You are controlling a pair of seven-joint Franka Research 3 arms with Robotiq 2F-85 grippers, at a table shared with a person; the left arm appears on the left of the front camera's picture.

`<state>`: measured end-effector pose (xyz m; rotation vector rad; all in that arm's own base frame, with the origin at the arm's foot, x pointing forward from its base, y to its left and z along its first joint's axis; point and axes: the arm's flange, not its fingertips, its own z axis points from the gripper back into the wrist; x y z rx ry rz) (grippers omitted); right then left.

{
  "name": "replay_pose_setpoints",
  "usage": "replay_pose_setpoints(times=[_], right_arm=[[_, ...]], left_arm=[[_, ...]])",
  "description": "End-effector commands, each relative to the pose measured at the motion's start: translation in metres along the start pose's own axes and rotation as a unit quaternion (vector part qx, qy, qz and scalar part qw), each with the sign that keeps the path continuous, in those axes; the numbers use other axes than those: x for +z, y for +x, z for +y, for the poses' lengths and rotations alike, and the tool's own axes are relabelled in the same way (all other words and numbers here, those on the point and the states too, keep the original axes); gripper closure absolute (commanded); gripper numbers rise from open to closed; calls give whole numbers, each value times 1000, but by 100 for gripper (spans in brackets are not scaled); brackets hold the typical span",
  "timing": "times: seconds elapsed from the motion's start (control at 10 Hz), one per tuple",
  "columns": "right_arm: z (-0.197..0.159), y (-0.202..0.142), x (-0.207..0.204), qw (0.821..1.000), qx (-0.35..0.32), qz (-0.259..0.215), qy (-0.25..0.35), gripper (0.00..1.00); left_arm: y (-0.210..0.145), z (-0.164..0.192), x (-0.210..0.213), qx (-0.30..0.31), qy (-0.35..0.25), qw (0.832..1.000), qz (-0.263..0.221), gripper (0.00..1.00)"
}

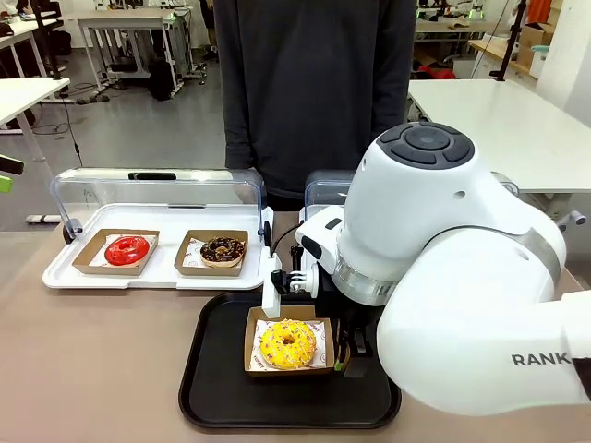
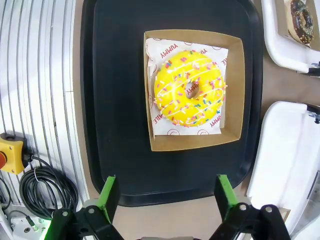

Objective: Move the third donut from the left to the tray.
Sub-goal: Pick up the Paper togo box containing the Donut indicated by the person and place it on the Handle tray.

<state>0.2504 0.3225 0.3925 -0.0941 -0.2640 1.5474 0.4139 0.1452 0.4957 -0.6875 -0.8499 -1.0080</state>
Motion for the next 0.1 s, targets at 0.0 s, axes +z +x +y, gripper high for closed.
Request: replay_pose_setpoints(times=[0.0], right_arm=[[0,3,-4,1000,-10,3,-17,0]], left_arm=[[1,-2,1,1,-4,1000,0,0]])
